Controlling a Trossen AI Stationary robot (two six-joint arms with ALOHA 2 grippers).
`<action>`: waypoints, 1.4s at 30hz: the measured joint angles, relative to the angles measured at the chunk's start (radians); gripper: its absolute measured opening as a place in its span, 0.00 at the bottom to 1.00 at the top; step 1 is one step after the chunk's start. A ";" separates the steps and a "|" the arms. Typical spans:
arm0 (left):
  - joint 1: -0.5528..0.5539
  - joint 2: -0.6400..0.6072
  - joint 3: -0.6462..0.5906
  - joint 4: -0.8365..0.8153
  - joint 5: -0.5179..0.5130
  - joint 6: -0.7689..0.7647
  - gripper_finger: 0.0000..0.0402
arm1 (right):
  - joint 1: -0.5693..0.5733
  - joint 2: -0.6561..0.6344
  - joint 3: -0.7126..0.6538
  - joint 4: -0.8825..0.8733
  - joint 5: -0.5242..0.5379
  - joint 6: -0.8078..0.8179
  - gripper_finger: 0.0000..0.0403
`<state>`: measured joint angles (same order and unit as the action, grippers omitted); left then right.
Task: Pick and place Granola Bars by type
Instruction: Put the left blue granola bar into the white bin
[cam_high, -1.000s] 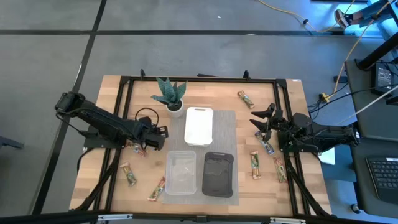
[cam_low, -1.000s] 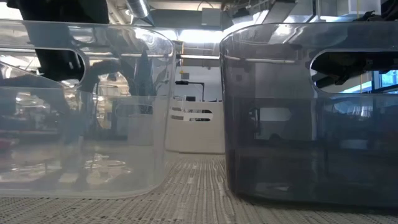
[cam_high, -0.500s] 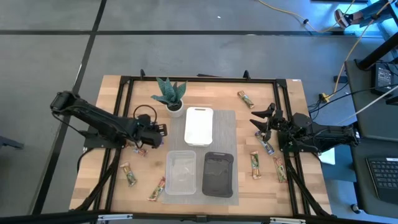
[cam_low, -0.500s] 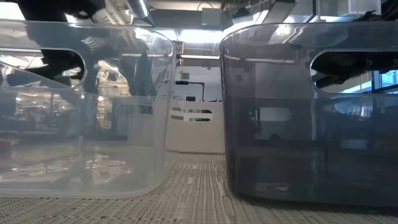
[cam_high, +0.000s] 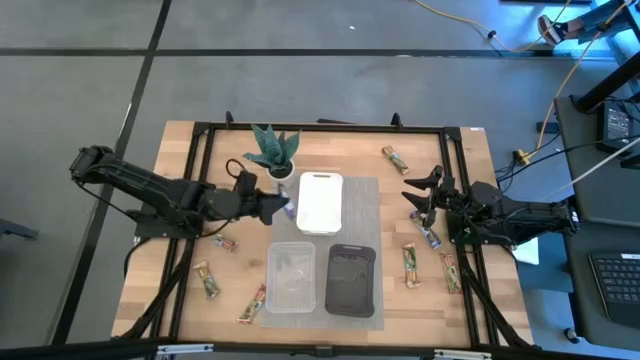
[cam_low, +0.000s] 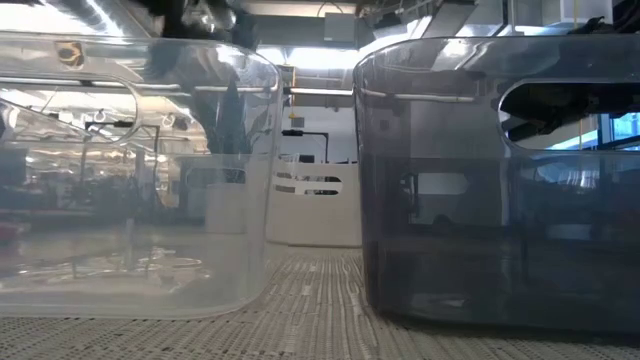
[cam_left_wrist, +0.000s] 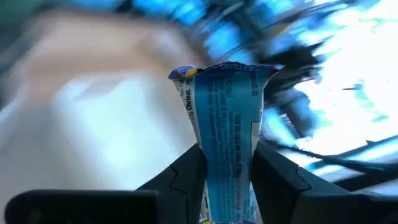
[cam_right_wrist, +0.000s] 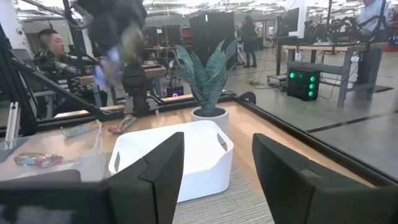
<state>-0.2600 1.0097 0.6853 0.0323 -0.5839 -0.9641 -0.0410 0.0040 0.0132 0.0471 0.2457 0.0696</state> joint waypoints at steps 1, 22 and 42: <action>0.000 0.008 0.001 0.090 0.001 0.088 0.27 | 0.000 0.000 0.000 0.000 0.001 0.001 0.48; 0.246 0.446 0.553 -0.404 0.267 0.365 0.27 | 0.000 0.000 0.000 0.000 -0.003 0.096 0.48; 0.395 0.817 0.554 -0.434 0.544 0.304 0.27 | 0.000 0.000 0.000 0.000 -0.003 0.107 0.48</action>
<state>0.1354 1.8268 1.2392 -0.4020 -0.0401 -0.6601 -0.0410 0.0040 0.0128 0.0469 0.2427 0.1768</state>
